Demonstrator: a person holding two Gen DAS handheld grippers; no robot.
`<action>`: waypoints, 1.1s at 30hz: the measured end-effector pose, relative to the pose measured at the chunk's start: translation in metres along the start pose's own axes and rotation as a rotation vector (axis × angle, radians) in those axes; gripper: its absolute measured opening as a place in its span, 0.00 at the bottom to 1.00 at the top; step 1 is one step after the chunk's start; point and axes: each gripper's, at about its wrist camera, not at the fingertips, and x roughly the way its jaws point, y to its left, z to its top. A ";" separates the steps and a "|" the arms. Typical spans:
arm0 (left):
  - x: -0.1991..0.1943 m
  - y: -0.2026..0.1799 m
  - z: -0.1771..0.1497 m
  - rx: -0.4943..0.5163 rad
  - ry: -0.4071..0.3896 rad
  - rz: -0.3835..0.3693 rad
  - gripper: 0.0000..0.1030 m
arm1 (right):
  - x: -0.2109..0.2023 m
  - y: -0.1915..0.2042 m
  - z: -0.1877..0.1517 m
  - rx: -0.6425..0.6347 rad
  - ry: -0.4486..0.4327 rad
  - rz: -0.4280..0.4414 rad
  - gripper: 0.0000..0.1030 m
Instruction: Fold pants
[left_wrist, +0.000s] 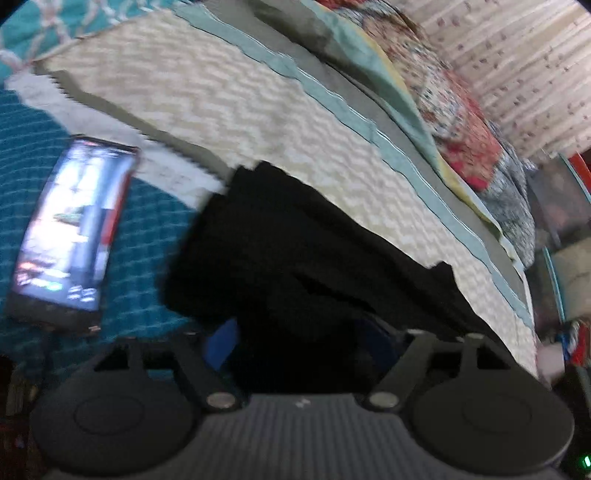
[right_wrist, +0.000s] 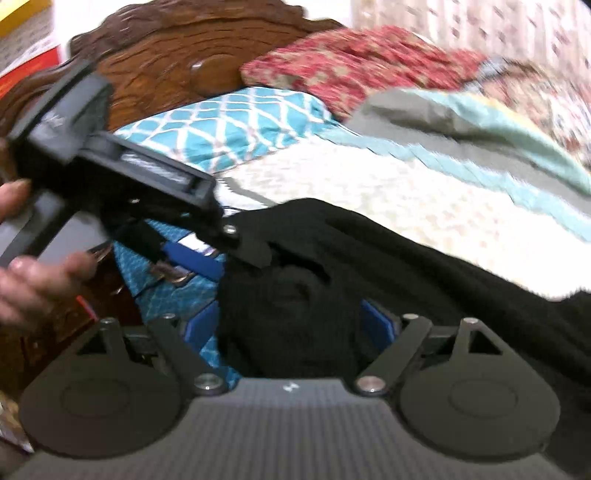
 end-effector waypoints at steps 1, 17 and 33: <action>0.008 -0.004 0.003 0.015 0.013 0.005 0.74 | 0.006 -0.002 0.000 0.019 0.025 0.004 0.52; 0.011 0.056 -0.025 -0.233 -0.087 -0.061 0.15 | 0.036 0.095 -0.068 -0.825 -0.016 -0.304 0.21; 0.014 0.022 -0.003 -0.163 -0.092 0.182 0.24 | 0.036 0.065 -0.038 -0.310 0.130 -0.066 0.47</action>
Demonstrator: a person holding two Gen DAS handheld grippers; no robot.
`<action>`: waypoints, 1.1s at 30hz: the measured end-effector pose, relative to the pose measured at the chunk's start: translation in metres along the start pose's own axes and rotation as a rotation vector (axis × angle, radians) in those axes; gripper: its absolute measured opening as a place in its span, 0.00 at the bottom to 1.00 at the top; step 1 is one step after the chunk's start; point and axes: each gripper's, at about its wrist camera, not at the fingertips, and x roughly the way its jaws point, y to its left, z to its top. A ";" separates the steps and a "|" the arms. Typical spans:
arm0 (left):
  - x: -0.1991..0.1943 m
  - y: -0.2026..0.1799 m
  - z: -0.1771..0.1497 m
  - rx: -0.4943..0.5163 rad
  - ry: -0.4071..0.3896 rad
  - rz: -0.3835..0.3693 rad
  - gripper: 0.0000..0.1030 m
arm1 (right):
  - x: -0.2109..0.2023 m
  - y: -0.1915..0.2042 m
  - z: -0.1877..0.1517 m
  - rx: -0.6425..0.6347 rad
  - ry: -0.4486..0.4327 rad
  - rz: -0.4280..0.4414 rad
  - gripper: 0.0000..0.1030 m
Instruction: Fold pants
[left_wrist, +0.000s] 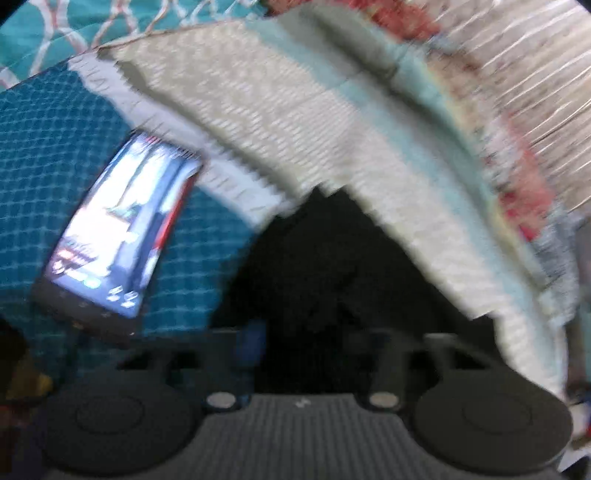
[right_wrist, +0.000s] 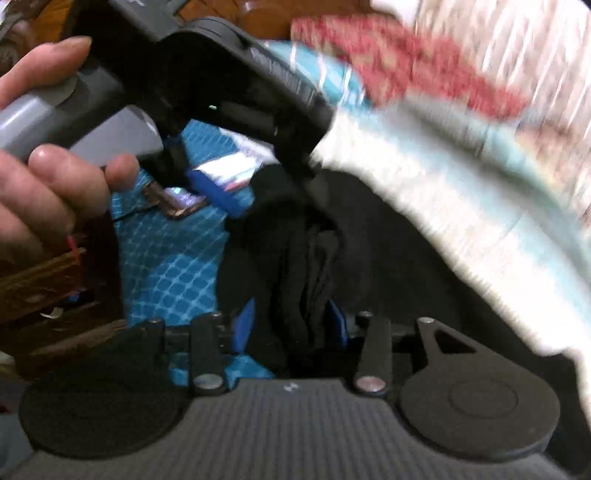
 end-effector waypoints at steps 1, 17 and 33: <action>0.000 0.001 -0.002 -0.002 0.000 0.004 0.23 | 0.003 0.002 -0.002 0.003 0.006 0.000 0.47; -0.072 -0.069 -0.027 0.224 -0.198 -0.034 0.41 | -0.136 -0.086 -0.084 0.358 -0.186 -0.175 0.49; 0.081 -0.222 -0.130 0.705 0.131 0.109 0.45 | -0.258 -0.195 -0.279 1.106 -0.255 -0.395 0.34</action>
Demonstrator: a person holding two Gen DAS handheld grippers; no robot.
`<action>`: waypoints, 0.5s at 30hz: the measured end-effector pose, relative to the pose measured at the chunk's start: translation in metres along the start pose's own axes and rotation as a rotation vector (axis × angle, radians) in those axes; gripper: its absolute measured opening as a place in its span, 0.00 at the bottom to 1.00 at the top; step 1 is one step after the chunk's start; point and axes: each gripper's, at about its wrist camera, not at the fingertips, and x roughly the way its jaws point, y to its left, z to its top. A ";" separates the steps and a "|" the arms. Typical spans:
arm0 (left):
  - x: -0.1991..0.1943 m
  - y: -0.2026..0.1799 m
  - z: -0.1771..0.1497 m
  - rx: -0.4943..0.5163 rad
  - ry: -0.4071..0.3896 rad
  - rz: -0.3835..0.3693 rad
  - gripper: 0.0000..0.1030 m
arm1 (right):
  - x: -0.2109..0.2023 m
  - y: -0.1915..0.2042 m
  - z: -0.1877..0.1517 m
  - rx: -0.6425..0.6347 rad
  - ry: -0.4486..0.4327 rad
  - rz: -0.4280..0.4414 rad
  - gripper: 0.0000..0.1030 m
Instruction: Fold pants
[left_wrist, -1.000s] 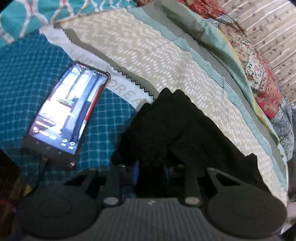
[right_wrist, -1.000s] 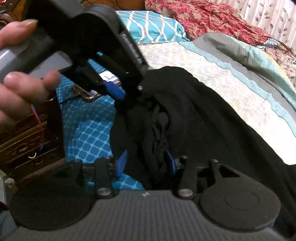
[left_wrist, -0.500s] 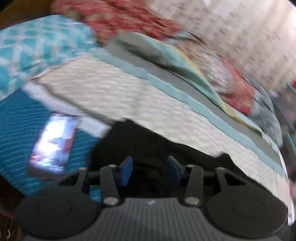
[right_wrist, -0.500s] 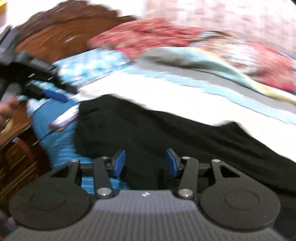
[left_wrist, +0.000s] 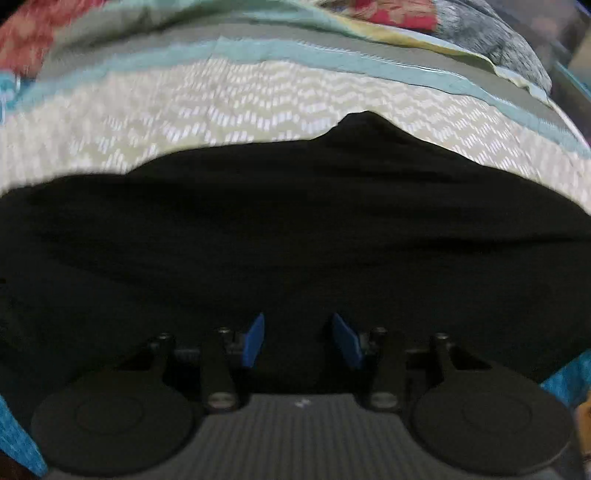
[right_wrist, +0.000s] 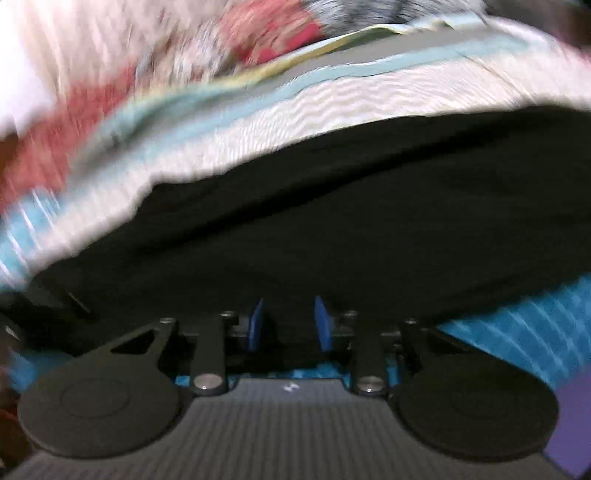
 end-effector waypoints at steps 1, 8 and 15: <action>-0.003 -0.006 0.001 0.025 0.011 0.011 0.45 | -0.017 -0.014 0.005 0.033 -0.070 -0.001 0.34; -0.030 -0.058 0.024 0.103 -0.030 -0.035 0.45 | -0.082 -0.125 0.022 0.310 -0.412 -0.223 0.46; -0.015 -0.123 0.033 0.187 0.020 -0.036 0.45 | -0.064 -0.182 0.024 0.506 -0.441 -0.170 0.46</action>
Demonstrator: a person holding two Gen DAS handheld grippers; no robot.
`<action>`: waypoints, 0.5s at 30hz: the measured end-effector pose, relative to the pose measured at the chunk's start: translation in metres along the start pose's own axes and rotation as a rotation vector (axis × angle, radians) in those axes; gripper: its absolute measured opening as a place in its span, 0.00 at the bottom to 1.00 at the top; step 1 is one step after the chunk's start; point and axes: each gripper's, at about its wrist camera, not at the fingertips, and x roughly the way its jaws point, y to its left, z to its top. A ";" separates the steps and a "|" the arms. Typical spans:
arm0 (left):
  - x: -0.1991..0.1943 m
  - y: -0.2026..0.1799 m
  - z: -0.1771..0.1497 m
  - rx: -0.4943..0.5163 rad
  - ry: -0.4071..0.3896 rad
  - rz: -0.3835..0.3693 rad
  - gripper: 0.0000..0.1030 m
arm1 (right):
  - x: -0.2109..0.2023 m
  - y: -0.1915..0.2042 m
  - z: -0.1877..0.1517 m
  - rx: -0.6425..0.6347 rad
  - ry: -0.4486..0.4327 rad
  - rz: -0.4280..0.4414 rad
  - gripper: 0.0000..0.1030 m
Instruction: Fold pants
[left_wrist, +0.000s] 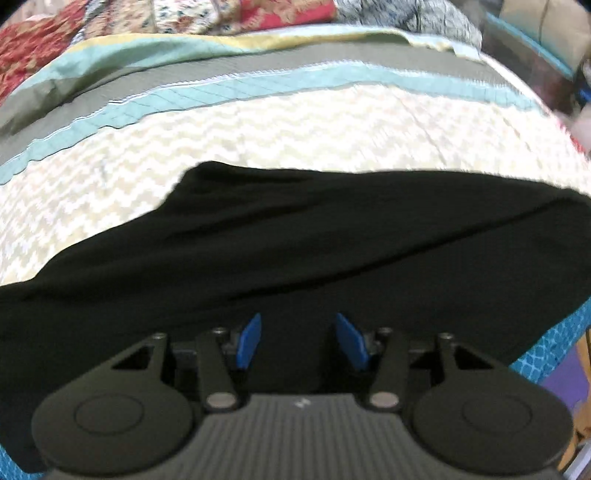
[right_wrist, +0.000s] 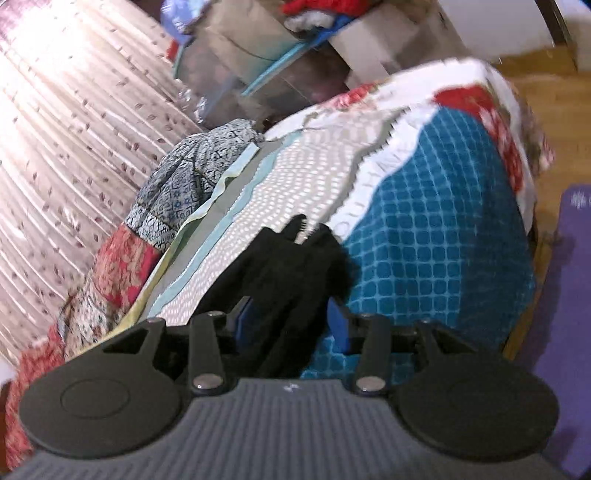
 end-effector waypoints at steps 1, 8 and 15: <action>0.004 -0.006 0.001 -0.001 0.013 0.010 0.45 | 0.002 -0.002 -0.001 0.015 0.009 0.003 0.46; 0.022 -0.005 -0.003 -0.044 0.080 0.057 0.48 | -0.007 -0.009 0.001 0.045 0.032 0.040 0.50; 0.020 -0.007 -0.007 -0.048 0.085 0.090 0.54 | 0.005 -0.011 0.007 0.087 0.018 0.058 0.51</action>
